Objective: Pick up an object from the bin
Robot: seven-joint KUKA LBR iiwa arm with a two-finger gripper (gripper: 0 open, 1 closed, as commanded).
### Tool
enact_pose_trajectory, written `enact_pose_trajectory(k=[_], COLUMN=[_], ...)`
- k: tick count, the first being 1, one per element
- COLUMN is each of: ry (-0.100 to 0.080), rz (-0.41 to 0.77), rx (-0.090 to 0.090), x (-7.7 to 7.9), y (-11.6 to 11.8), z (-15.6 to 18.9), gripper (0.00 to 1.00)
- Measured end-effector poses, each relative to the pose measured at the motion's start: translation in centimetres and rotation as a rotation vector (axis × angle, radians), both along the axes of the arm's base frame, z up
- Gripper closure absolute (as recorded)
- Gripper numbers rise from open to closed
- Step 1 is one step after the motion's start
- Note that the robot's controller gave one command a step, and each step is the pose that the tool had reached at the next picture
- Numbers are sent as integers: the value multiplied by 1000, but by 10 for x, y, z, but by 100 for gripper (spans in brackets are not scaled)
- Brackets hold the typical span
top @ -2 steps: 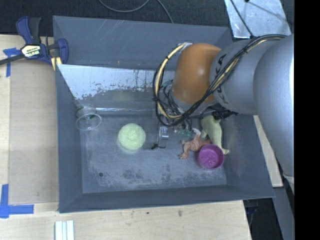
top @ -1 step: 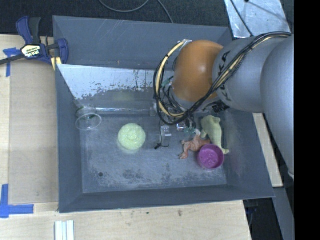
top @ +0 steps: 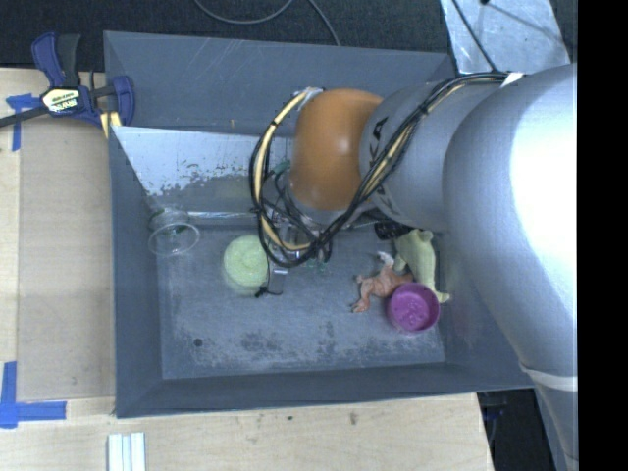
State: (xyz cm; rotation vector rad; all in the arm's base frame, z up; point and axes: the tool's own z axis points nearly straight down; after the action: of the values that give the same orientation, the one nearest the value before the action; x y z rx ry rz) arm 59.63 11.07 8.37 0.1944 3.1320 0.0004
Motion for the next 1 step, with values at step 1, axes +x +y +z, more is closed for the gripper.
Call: enact_pose_trajectory(k=[1], ry=[-3], rz=[303], rx=[0], x=[13], y=[30], z=[-13], gripper=[100])
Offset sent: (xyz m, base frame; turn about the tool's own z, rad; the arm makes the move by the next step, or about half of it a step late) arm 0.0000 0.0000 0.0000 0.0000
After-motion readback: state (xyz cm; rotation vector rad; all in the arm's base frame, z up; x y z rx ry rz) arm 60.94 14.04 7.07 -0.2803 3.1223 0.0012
